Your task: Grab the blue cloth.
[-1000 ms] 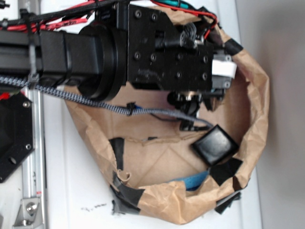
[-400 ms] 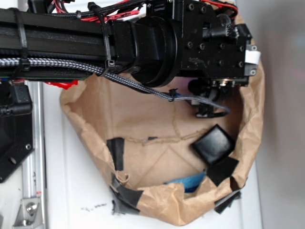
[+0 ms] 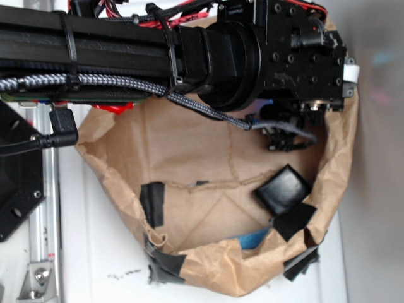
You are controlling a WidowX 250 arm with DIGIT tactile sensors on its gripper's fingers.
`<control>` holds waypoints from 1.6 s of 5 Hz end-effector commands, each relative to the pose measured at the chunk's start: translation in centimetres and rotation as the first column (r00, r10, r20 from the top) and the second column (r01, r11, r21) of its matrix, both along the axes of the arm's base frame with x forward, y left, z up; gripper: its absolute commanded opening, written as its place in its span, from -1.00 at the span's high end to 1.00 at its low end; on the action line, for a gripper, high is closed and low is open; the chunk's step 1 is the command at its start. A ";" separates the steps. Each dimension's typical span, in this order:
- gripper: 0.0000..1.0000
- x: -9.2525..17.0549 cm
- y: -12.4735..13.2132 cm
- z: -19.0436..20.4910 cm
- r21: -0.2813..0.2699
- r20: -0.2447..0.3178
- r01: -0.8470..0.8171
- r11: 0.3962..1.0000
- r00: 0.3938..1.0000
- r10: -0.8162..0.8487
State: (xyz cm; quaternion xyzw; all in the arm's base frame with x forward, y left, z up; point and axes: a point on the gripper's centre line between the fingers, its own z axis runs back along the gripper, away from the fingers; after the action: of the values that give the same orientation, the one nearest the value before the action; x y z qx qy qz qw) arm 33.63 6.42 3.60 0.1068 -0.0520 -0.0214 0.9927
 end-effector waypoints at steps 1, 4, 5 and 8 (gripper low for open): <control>-1.00 -1.3 0.2 4.2 -0.034 0.098 0.007 0.999 0.995 -0.004; -1.00 -3.7 0.2 5.2 0.053 0.145 -0.025 0.998 0.989 0.017; -1.00 -1.7 1.2 3.7 0.063 0.122 0.001 0.998 0.992 -0.009; -1.00 0.1 -1.6 1.6 0.073 0.087 0.098 0.992 0.991 -0.105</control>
State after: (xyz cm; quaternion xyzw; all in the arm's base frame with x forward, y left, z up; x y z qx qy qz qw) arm 32.28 5.58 3.53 0.1371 -0.0665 -0.0618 0.9864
